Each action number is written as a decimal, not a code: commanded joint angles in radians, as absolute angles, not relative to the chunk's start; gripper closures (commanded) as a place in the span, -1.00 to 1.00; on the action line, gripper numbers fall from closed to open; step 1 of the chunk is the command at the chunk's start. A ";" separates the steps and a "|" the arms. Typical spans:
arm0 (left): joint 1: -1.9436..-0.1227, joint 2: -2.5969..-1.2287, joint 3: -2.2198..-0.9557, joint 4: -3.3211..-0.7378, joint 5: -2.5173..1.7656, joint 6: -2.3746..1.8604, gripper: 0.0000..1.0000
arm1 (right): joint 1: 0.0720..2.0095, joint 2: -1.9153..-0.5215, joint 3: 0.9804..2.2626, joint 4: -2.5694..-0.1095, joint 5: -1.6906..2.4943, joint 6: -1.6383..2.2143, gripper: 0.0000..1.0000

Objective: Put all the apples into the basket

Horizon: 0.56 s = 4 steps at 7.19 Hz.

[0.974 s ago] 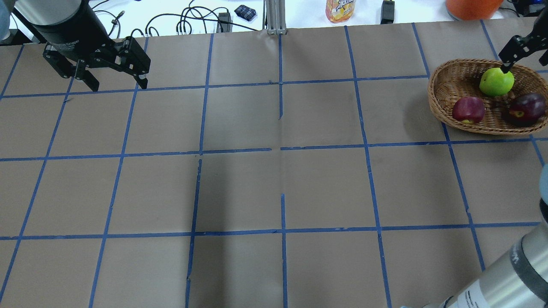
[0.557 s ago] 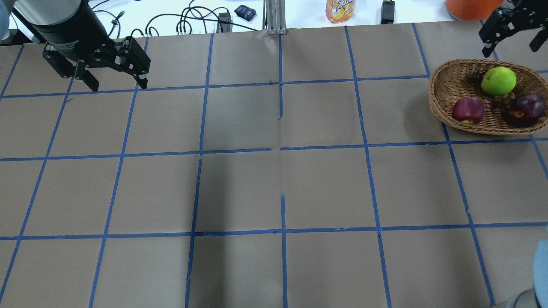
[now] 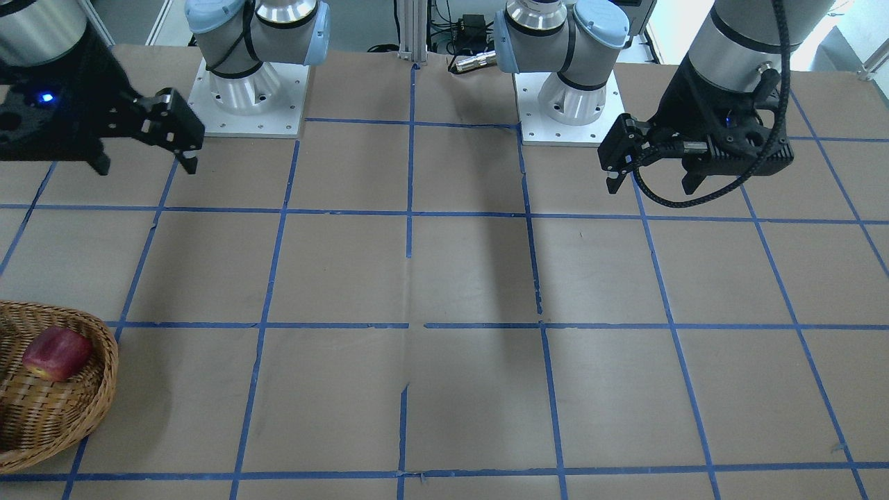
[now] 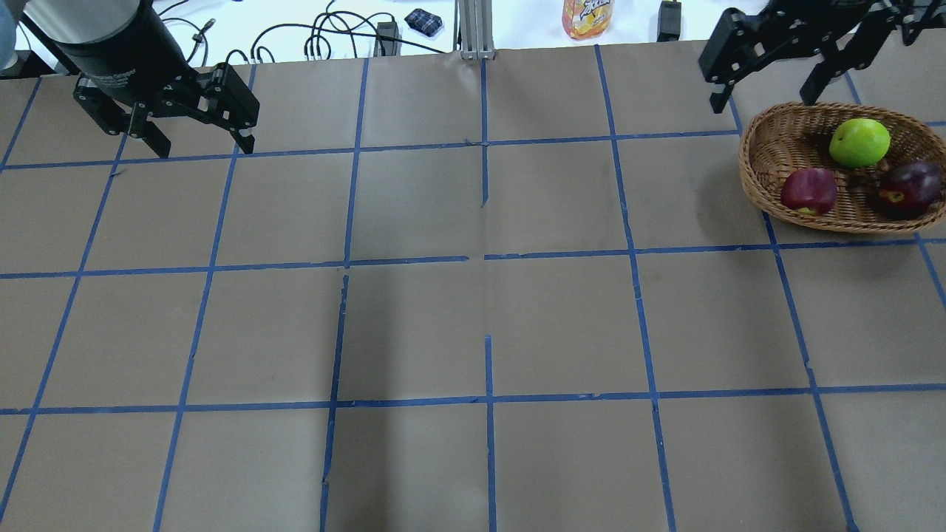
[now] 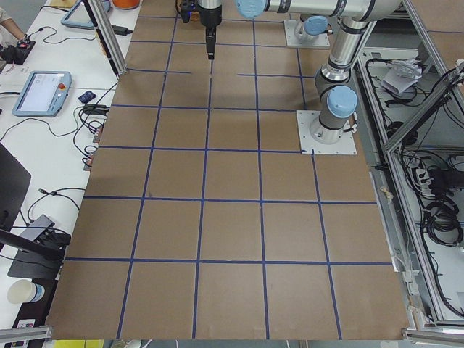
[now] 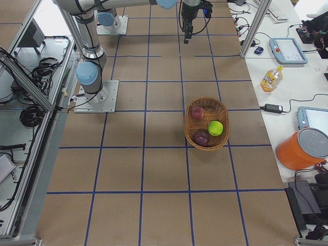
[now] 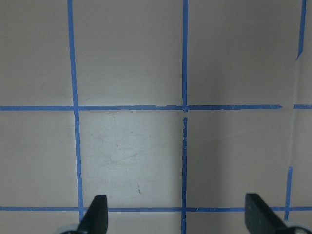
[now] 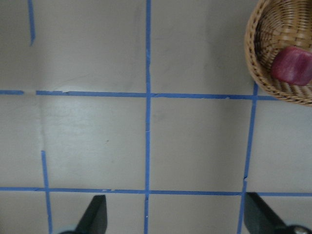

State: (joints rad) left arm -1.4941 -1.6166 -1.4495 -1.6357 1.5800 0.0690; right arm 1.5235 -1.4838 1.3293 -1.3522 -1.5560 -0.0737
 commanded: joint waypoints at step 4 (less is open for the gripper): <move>-1.494 -1.615 -1.451 -1.635 1.583 0.069 -1.00 | 1.555 -1.598 1.516 -1.364 -1.543 -0.020 -1.00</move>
State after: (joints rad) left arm -1.4941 -1.6157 -1.4506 -1.6354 1.5816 0.0690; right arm 1.5549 -1.5939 1.4973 -1.3609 -1.5376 -0.0232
